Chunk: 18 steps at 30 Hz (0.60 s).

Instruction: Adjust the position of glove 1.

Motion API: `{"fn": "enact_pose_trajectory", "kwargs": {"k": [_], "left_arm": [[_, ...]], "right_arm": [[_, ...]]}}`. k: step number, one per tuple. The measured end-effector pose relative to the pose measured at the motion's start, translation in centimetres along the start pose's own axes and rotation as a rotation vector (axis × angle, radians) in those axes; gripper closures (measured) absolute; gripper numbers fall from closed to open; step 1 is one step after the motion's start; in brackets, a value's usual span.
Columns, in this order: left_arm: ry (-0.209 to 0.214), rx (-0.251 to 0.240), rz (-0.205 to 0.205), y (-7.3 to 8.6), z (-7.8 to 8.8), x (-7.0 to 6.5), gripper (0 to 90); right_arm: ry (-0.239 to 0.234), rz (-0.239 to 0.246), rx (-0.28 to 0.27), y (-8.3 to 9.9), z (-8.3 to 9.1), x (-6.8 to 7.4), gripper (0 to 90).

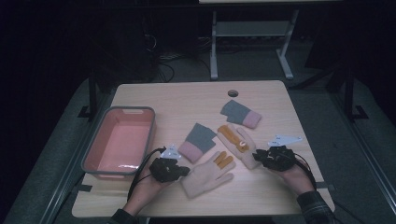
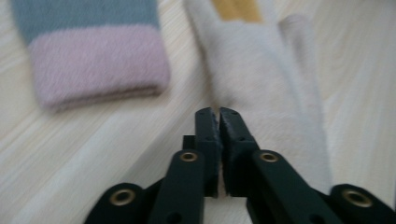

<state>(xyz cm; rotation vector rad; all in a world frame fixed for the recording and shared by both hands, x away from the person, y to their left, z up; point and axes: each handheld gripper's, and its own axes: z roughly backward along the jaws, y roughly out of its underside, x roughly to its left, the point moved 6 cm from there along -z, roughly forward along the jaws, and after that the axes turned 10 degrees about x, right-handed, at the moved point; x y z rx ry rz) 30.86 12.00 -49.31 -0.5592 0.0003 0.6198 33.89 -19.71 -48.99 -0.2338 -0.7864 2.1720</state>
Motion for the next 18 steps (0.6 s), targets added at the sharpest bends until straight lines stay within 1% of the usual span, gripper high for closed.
{"fn": "enact_pose_trajectory", "kwargs": {"k": [3, 5, 6, 8, 9, 10, 11, 13, 14, 18], "left_arm": [[0.014, 0.034, 0.001, 0.2, -0.2, 0.0, 89.4], [0.023, 0.045, 0.0, 0.3, -0.4, -0.2, 89.4], [0.029, 0.042, 0.002, 0.3, -0.5, -0.4, 89.4], [0.043, 0.053, -0.012, 0.3, -0.6, -0.6, 89.4], [0.055, 0.054, -0.013, 0.2, -0.7, -0.9, 89.3], [0.066, 0.064, -0.025, 0.3, -0.7, -1.1, 89.3], [0.08, 0.063, -0.023, 0.2, -0.8, -1.4, 89.3], [0.112, 0.056, -0.024, 0.0, -1.0, -2.1, 89.2], [0.12, 0.061, -0.033, -0.1, -1.1, -2.4, 89.1], [0.155, 0.069, -0.062, -0.5, -1.8, -3.6, 89.1]], "right_arm": [[-0.027, 0.029, 0.009, -0.1, -0.1, 1.2, 90.0], [-0.064, 0.056, 0.019, -0.1, -0.4, 2.2, 90.0], [-0.083, 0.071, 0.024, -0.1, -0.7, 2.8, 90.0], [-0.112, 0.09, 0.029, -0.3, -1.0, 3.6, 90.0], [-0.129, 0.091, 0.036, -0.3, -1.2, 4.2, 90.0], [-0.138, 0.108, 0.041, -0.4, -1.5, 4.7, 90.0], [-0.148, 0.128, 0.046, -0.4, -1.8, 5.3, 90.0], [-0.159, 0.149, 0.055, -0.5, -2.1, 6.1, 90.0], [-0.161, 0.162, 0.056, -0.5, -2.2, 6.3, 90.0], [-0.172, 0.17, 0.079, -0.4, -2.6, 6.8, 90.0]]}}
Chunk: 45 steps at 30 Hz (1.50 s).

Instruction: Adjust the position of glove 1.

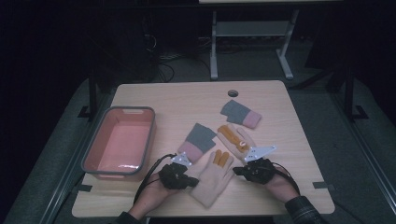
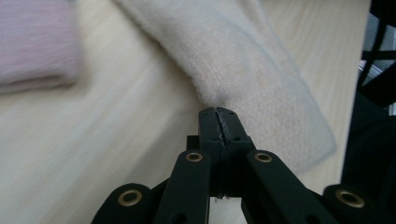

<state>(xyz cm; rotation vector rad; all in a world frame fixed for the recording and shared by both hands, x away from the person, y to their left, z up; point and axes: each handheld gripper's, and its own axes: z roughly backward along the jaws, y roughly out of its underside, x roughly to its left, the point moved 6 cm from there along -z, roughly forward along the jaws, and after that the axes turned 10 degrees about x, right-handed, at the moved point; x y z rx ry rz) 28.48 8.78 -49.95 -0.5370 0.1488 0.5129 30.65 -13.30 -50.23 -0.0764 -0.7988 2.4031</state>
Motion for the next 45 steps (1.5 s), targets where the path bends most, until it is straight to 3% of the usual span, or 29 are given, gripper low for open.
{"fn": "enact_pose_trajectory", "kwargs": {"k": [4, 12, 19, 27, 30, 34, 39, 41, 45], "left_arm": [[0.025, 0.007, -0.028, -0.8, -0.8, -1.1, 89.0], [0.061, 0.008, -0.07, -2.4, -2.3, -2.4, 88.8], [0.075, 0.008, -0.123, -3.8, -3.6, -3.7, 88.8], [0.092, -0.016, -0.142, -5.2, -4.5, -4.3, 87.3], [0.082, -0.02, -0.15, -4.9, -4.0, -4.2, 84.7], [0.065, -0.048, -0.138, -4.3, -2.7, -3.4, 79.9], [0.008, -0.067, -0.144, -2.7, -1.2, -2.0, 65.6], [-0.004, -0.068, -0.144, -2.1, -0.6, -1.5, 60.7], [-0.067, -0.071, -0.144, -0.6, 0.1, -0.2, 48.4]], "right_arm": [[0.004, 0.009, 0.016, 0.1, -0.4, 0.0, 90.0], [0.014, -0.015, 0.038, -0.1, -1.0, -0.8, 90.0], [0.039, -0.022, 0.035, -1.2, -1.7, -1.7, 90.0], [0.045, -0.011, 0.036, -2.8, -2.8, -1.7, 90.0], [0.049, -0.007, 0.038, -2.7, -2.7, -1.8, 90.0], [0.048, -0.036, 0.01, -2.6, -1.8, -2.4, 79.0], [0.059, -0.084, -0.01, -2.3, -0.8, -3.3, 69.0], [0.062, -0.093, -0.018, -2.2, -0.4, -3.6, 66.4], [0.082, -0.097, -0.042, -2.2, 0.2, -3.9, 64.4]]}}
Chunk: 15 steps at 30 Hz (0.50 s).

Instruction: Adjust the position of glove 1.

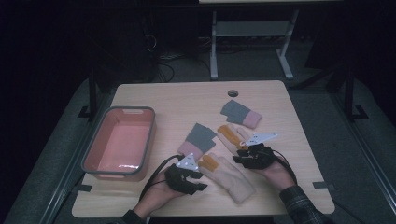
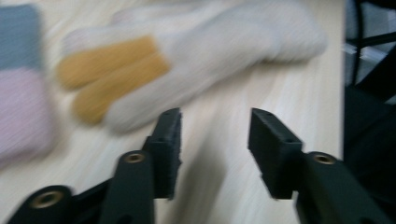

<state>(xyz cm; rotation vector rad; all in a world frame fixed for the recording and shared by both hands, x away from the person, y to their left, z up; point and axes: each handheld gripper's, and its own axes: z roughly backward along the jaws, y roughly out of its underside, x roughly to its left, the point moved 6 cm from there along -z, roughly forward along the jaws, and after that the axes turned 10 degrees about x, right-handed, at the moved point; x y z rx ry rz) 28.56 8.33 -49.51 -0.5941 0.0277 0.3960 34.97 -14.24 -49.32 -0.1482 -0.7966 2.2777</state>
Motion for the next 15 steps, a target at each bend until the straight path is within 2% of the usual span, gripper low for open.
{"fn": "enact_pose_trajectory", "kwargs": {"k": [3, 6, 8, 10, 13, 15], "left_arm": [[-0.041, -0.001, -0.001, 1.2, 0.5, 0.9, 40.4], [-0.057, -0.004, 0.023, 2.2, 0.8, 1.5, 34.2], [-0.077, -0.018, 0.033, 2.6, 1.0, 1.9, 29.2], [-0.1, -0.013, 0.023, 3.1, 1.3, 2.2, 24.7], [-0.116, -0.021, 0.03, 3.4, 1.2, 2.6, 20.7], [-0.13, 0.005, 0.02, 3.7, 0.8, 2.8, 19.0]], "right_arm": [[0.014, -0.003, -0.024, -0.1, 0.5, -0.3, 63.8], [0.018, -0.001, -0.031, 0.1, 0.9, -0.8, 62.8], [0.023, -0.006, -0.007, 0.2, 0.9, -1.2, 58.7], [0.011, -0.019, -0.005, 0.3, 0.9, -1.5, 57.6], [0.021, -0.051, 0.006, 0.2, 0.9, -2.2, 57.4], [0.037, -0.068, 0.011, 0.0, 1.0, -2.6, 56.6]]}}
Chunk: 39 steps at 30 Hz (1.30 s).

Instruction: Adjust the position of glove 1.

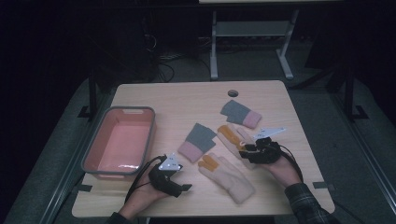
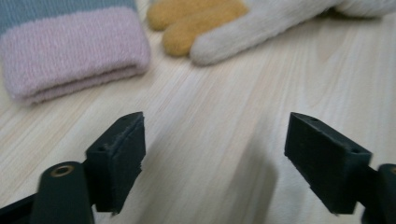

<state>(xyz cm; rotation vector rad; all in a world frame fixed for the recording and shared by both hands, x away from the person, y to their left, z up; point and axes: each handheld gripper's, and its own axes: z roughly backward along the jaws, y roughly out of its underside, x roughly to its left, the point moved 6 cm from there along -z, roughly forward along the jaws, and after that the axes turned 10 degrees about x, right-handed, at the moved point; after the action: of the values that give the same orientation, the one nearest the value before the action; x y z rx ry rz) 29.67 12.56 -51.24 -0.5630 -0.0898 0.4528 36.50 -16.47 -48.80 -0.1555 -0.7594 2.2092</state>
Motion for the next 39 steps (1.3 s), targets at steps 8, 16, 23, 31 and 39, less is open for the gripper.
{"fn": "enact_pose_trajectory", "kwargs": {"k": [8, 16, 23, 31, 39], "left_arm": [[-0.021, -0.06, -0.033, 0.3, -0.5, 0.1, 12.2], [-0.018, -0.065, -0.028, 0.2, -0.6, 0.0, 12.2], [-0.018, -0.062, -0.031, 0.2, -0.6, 0.1, 12.2], [-0.017, -0.063, -0.029, 0.2, -0.6, 0.1, 12.2], [-0.016, -0.064, -0.028, 0.2, -0.6, 0.1, 12.2]], "right_arm": [[0.026, -0.045, -0.02, -1.3, 0.6, -2.1, 52.4], [0.011, -0.062, -0.029, -2.4, -0.4, -3.2, 46.2], [0.012, -0.057, 0.007, -2.2, -2.2, -2.7, 41.5], [0.015, -0.039, 0.033, -1.6, -3.6, -2.2, 49.9], [0.043, 0.01, 0.018, -1.3, -3.5, -2.1, 64.4]]}}
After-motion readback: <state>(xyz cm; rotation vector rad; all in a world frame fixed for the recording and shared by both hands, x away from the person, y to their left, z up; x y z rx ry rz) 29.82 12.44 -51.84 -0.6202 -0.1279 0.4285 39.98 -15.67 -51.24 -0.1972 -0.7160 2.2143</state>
